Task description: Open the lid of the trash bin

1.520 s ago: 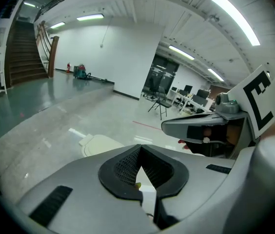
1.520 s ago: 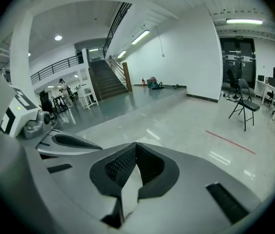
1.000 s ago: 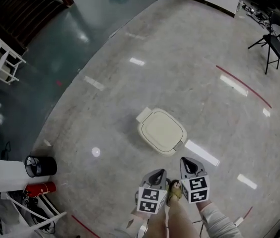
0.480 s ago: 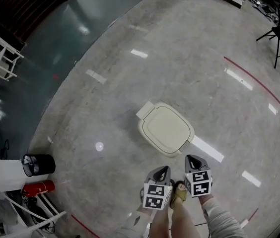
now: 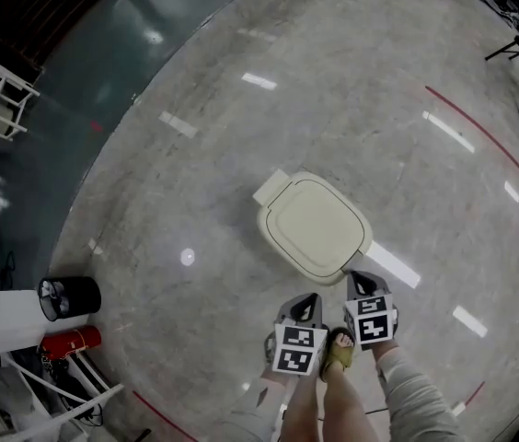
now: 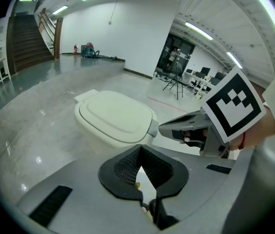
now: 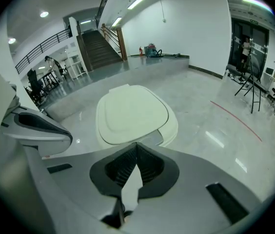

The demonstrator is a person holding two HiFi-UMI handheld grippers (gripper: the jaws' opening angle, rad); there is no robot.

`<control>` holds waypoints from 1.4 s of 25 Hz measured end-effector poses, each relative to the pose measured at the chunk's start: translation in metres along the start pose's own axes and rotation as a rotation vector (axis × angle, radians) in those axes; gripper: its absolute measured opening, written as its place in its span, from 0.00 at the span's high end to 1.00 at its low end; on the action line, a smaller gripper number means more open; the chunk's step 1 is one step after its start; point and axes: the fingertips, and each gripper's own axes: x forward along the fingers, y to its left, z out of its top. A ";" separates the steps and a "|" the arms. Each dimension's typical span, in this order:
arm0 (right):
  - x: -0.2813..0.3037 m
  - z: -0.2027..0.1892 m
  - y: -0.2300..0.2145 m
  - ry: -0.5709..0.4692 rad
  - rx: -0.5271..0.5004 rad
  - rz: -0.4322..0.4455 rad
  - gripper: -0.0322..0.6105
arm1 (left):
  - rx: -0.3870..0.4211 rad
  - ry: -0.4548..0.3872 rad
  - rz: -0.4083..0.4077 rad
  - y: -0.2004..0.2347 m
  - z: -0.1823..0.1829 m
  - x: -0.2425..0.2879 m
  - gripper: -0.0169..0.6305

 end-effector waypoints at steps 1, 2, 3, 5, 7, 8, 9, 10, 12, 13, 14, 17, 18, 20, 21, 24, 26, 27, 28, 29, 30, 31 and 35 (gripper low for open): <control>0.003 -0.001 -0.001 0.009 -0.002 -0.002 0.95 | 0.010 0.007 -0.002 0.000 -0.001 0.002 0.97; 0.006 -0.003 -0.001 0.020 -0.006 -0.004 0.95 | 0.017 0.013 -0.004 0.000 -0.003 0.004 0.97; 0.009 -0.005 0.000 0.031 -0.012 -0.006 0.95 | 0.021 0.018 -0.006 0.000 -0.005 0.005 0.97; 0.013 -0.008 0.001 0.050 -0.026 -0.008 0.95 | 0.021 0.023 -0.007 0.000 -0.006 0.006 0.97; 0.016 -0.009 0.000 0.064 -0.034 -0.009 0.95 | 0.020 0.025 -0.008 -0.001 -0.006 0.006 0.97; 0.017 -0.010 0.000 0.069 -0.034 -0.011 0.95 | 0.021 0.026 -0.009 -0.002 -0.006 0.006 0.97; 0.017 -0.011 -0.001 0.072 -0.032 -0.012 0.95 | 0.022 0.027 -0.010 -0.003 -0.007 0.006 0.97; 0.018 -0.012 -0.001 0.075 -0.027 -0.014 0.95 | 0.023 0.028 -0.011 -0.004 -0.008 0.005 0.97; 0.019 -0.014 -0.001 0.080 -0.012 -0.015 0.95 | 0.020 0.029 -0.013 -0.004 -0.009 0.004 0.97; 0.019 -0.014 0.000 0.082 -0.007 -0.016 0.95 | 0.018 0.031 -0.013 -0.004 -0.009 0.003 0.97; 0.019 -0.014 0.000 0.084 -0.008 -0.017 0.95 | 0.016 0.033 -0.013 -0.004 -0.009 0.003 0.97; 0.020 -0.015 0.000 0.083 -0.025 -0.026 0.95 | 0.016 0.037 -0.014 -0.004 -0.011 0.004 0.97; 0.020 -0.015 -0.001 0.080 -0.022 -0.029 0.95 | 0.016 0.037 -0.013 -0.004 -0.012 0.004 0.97; 0.021 -0.017 -0.001 0.075 -0.001 -0.031 0.95 | 0.011 0.040 -0.013 -0.003 -0.013 0.004 0.97; 0.021 -0.018 -0.001 0.073 0.009 -0.032 0.95 | 0.007 0.042 -0.012 -0.003 -0.012 0.004 0.97; 0.021 -0.017 -0.002 0.069 0.022 -0.035 0.95 | -0.001 0.042 -0.010 -0.002 -0.010 0.006 0.97; 0.022 -0.018 -0.003 0.071 0.029 -0.031 0.95 | -0.007 0.041 -0.008 -0.002 -0.009 0.007 0.97; 0.022 -0.017 -0.003 0.075 0.031 -0.027 0.95 | -0.013 0.040 -0.007 -0.002 -0.008 0.007 0.97; 0.022 -0.017 -0.004 0.080 0.030 -0.024 0.95 | -0.020 0.039 -0.007 -0.002 -0.007 0.007 0.97; 0.022 -0.016 -0.004 0.086 0.029 -0.019 0.95 | -0.027 0.038 -0.006 -0.001 -0.006 0.007 0.97; 0.022 -0.015 -0.004 0.093 0.028 -0.015 0.95 | -0.033 0.038 -0.005 -0.001 -0.004 0.006 0.97; 0.021 -0.014 -0.004 0.100 0.027 -0.011 0.95 | -0.036 0.038 -0.004 0.000 -0.004 0.005 0.97; 0.018 -0.010 -0.002 0.119 0.011 -0.006 0.95 | -0.028 0.043 0.001 -0.001 0.000 0.001 0.97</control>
